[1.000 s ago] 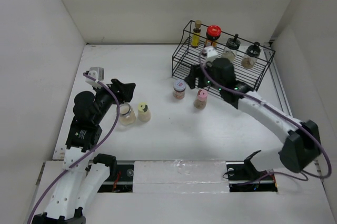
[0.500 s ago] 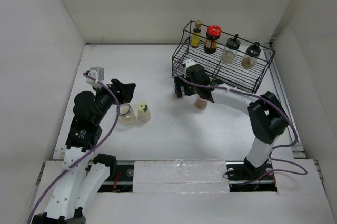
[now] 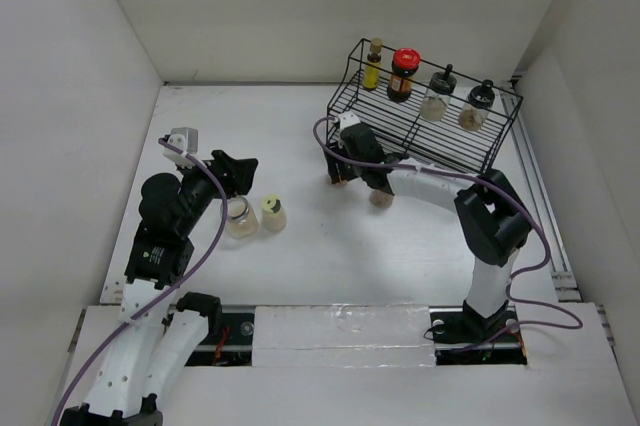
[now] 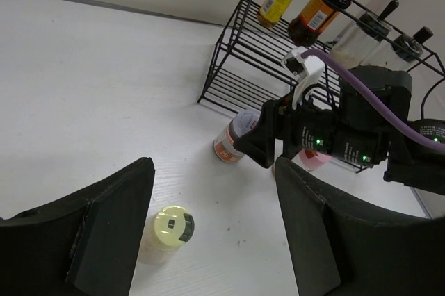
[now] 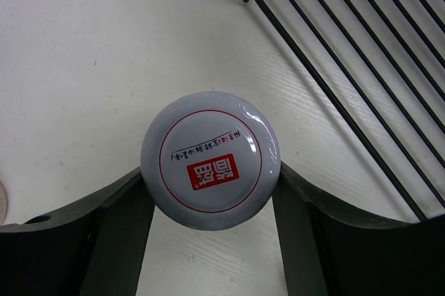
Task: Organize the condiment bottles
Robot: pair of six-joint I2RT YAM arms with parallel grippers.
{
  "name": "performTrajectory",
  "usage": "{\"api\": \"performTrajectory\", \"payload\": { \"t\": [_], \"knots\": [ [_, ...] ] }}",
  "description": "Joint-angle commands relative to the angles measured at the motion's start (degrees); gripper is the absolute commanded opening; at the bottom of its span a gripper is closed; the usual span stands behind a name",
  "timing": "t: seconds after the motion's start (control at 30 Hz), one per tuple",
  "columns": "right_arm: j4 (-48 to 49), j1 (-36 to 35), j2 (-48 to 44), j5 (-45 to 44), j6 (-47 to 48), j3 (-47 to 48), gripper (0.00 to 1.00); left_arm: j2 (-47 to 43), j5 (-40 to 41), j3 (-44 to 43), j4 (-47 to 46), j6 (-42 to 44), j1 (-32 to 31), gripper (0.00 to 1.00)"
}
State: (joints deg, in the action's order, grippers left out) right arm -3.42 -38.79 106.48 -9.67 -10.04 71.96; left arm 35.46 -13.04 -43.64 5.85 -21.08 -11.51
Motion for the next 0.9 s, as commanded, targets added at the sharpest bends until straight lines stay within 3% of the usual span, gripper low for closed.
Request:
{"api": "performTrajectory", "payload": {
  "t": [0.0, 0.23, 0.37, 0.6, 0.87],
  "knots": [
    [3.8, -0.8, -1.1, -2.0, 0.6, 3.0, 0.51, -0.1, -0.9, -1.0, -1.5, 0.2, 0.3, 0.66],
    [4.4, -0.8, -14.4, -2.0, 1.9, 5.2, 0.5, -0.1, -0.9, -1.0, -2.1, 0.2, 0.3, 0.66],
    [2.9, 2.8, -16.5, -1.2, 2.7, 10.4, 0.5, -0.1, -0.9, -1.0, -2.1, 0.2, 0.3, 0.66],
    [1.4, 9.3, -15.3, 1.0, 2.7, 18.0, 0.5, -0.1, -0.9, -1.0, -2.1, 0.2, 0.3, 0.66],
    [2.0, 14.0, -7.2, 2.2, 2.7, 25.6, 0.49, -0.1, -0.9, -1.0, -2.1, 0.2, 0.3, 0.66]
  ]
}}
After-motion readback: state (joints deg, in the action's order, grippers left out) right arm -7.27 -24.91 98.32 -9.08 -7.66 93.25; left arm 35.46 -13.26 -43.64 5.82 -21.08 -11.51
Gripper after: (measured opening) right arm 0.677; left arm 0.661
